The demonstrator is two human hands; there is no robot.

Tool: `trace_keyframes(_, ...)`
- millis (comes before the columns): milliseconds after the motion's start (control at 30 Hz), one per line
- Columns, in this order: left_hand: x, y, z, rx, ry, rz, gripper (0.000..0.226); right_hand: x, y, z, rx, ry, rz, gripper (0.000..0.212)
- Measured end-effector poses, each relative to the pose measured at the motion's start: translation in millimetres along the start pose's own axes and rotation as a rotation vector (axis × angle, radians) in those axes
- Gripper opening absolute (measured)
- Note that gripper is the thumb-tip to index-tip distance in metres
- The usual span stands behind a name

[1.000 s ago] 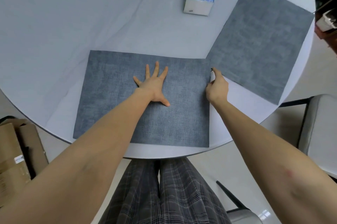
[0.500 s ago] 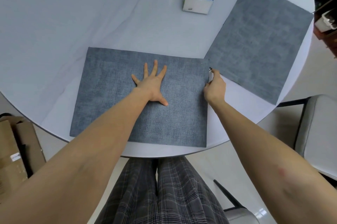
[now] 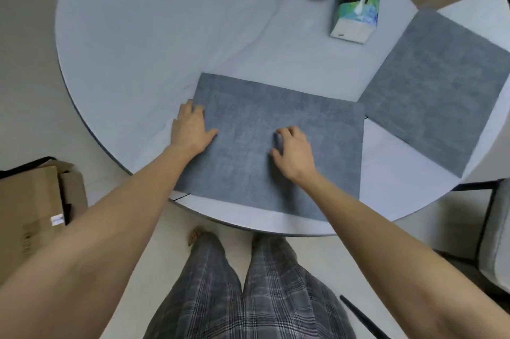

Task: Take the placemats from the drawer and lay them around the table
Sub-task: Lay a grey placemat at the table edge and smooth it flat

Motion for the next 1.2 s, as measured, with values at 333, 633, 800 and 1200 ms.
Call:
trace_keyframes(333,-10.6,36.3,102.8,-0.041,0.12,0.18,0.035,97.3,32.5,97.4,0.217,0.044,0.099,0.091)
trace_keyframes(633,1.4,41.5,113.5,-0.045,0.113,0.184,0.049,108.0,55.6,104.4,0.28,0.075,0.194,0.108)
trace_keyframes(800,3.4,41.3,116.6,-0.038,0.084,0.219,0.051,108.2,58.2,104.6,0.268,0.099,0.211,0.107)
trace_keyframes(1200,2.4,40.8,117.6,-0.003,0.008,0.269,0.049,112.7,64.7,107.8,0.264,0.119,0.201,0.105)
Point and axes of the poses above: each hand's wrist, its own y-axis away from the middle knuckle, its own x-axis out of the palm, z = x × y, the point moved 4 cm from there along -y, towards the middle knuckle, and after that the axes turned 12 degrees about -x, right-handed, at the moved point
